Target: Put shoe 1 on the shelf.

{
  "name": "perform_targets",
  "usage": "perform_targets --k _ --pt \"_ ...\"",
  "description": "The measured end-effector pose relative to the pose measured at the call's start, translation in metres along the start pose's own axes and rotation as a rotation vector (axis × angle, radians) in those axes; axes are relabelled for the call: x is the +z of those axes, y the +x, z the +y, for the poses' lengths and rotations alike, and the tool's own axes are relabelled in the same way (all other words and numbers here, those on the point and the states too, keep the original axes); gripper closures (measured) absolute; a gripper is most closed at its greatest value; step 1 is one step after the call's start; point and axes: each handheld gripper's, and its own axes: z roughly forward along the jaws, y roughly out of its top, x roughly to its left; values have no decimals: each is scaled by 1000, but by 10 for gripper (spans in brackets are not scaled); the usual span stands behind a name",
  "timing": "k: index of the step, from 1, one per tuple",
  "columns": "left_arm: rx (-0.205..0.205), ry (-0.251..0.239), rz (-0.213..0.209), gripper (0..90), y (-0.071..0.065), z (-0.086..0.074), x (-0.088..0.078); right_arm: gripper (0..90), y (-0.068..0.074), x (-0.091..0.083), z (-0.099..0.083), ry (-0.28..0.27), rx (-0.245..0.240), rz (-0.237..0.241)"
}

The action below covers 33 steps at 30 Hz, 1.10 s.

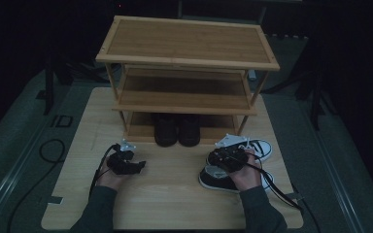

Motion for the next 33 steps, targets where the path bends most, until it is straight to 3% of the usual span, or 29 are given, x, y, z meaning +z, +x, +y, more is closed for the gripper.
perform_targets --k 5,9,18,27,33 --pt "-1 -2 -1 386 1 0 0 709 -5 10 -6 54 48 10" --pt "-1 -2 -2 386 1 0 0 806 1 19 -6 77 38 18" --pt "5 -1 4 386 0 0 1 829 9 16 -4 92 33 25" --pt "6 -2 4 385 0 0 1 832 29 13 -4 80 -24 59" --pt "6 -2 7 385 0 0 1 834 44 9 -5 76 -79 118"
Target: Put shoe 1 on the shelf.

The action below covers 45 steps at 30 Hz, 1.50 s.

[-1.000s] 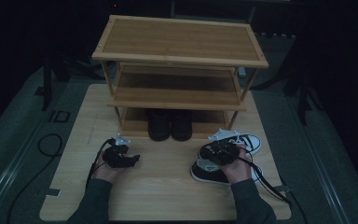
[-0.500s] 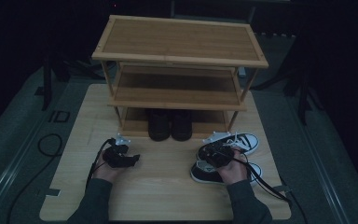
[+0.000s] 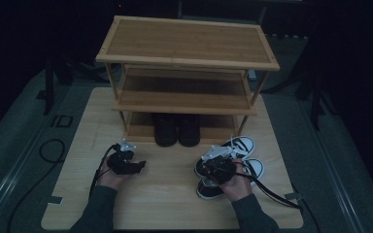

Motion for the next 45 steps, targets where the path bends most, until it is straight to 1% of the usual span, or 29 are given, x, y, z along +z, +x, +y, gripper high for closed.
perform_targets --k 1,9,14,16,17,20,23,29,34,36,38,41,42,44,45 --pt "0 0 0 385 0 0 0 834 3 0 0 0 -14 6" --pt "0 -1 0 385 0 0 0 840 17 -9 -7 2 -53 65" --pt "0 -1 1 385 0 0 0 844 24 -15 -12 13 -87 92" --pt "0 -1 0 385 0 0 0 845 26 -18 -14 14 -110 108" --pt "0 -1 0 385 0 0 0 845 26 -18 -14 14 -110 108" --pt "1 -1 3 385 0 0 0 852 30 -25 -19 26 -144 132" --pt "1 -1 3 385 -1 0 0 854 33 -29 -22 33 -165 142" --pt "2 -1 4 385 -1 0 0 859 30 -38 -33 32 -153 187" --pt "2 -1 5 385 -1 0 0 859 31 -45 -38 60 -200 193" --pt "1 -1 4 385 -1 0 0 859 32 -47 -39 68 -212 191" --pt "1 -2 3 385 -1 0 0 858 31 -48 -40 72 -211 198" --pt "1 -1 5 385 -1 0 0 855 29 -48 -41 64 -208 207" --pt "2 -1 5 385 -1 0 0 836 28 -48 -41 52 -198 217" --pt "3 -1 6 385 -1 0 0 820 28 -49 -41 32 -196 227" --pt "6 1 9 385 -1 0 0 802 27 -50 -41 13 -196 227"
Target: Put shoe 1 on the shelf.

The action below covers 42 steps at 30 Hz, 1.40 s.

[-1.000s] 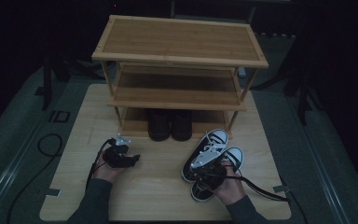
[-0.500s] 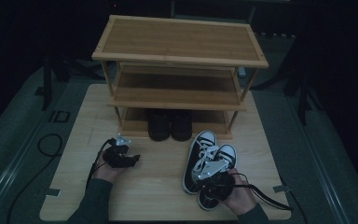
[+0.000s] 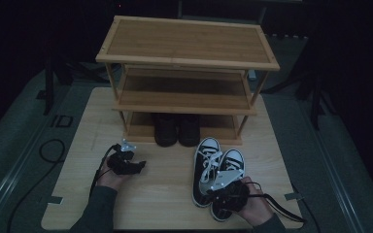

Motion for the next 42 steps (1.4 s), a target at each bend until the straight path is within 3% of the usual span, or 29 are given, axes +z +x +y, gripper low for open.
perform_targets --k 6,13,17,22,27,32,36,42 --pt "10 13 27 390 -4 2 1 732 -15 -21 -5 -65 75 -104" --pt "-7 22 3 474 -5 4 0 703 -45 -43 -33 -211 270 -240" --pt "-7 23 -4 486 -6 4 0 726 -58 -48 -53 -216 360 -329" --pt "-8 22 -9 482 -5 4 -1 826 -71 -38 -74 -154 443 -440" --pt "-6 23 -9 482 -5 4 -1 846 -80 -13 -88 -70 489 -475" --pt "-5 23 -14 485 -5 4 -1 854 -82 1 -92 -22 509 -476" --pt "-5 22 -17 482 -5 4 -1 878 -85 9 -92 -31 528 -455" --pt "-6 21 -20 479 -5 4 -1 899 -93 13 -88 -47 551 -483"
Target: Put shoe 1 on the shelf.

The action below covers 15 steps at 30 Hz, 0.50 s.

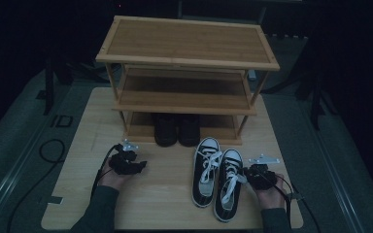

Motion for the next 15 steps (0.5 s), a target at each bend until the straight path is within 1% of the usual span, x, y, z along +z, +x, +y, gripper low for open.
perform_targets --k 3,6,8,9,11,13,15 --pt "1 0 1 478 0 0 0 899 -3 3 3 -1 9 0" --pt "2 -2 -3 478 -1 0 0 896 -5 5 6 4 7 3" --pt "4 -3 -3 476 -1 0 0 872 -5 3 8 2 6 2" --pt "2 -3 -6 477 0 0 0 857 -4 1 10 -7 7 9" --pt "0 -5 -9 477 0 0 0 844 0 -7 16 -30 4 31" --pt "0 -5 -8 476 0 0 0 819 7 -14 24 -49 -18 43" --pt "2 -5 -7 474 0 0 0 791 17 -22 33 -68 -41 74"
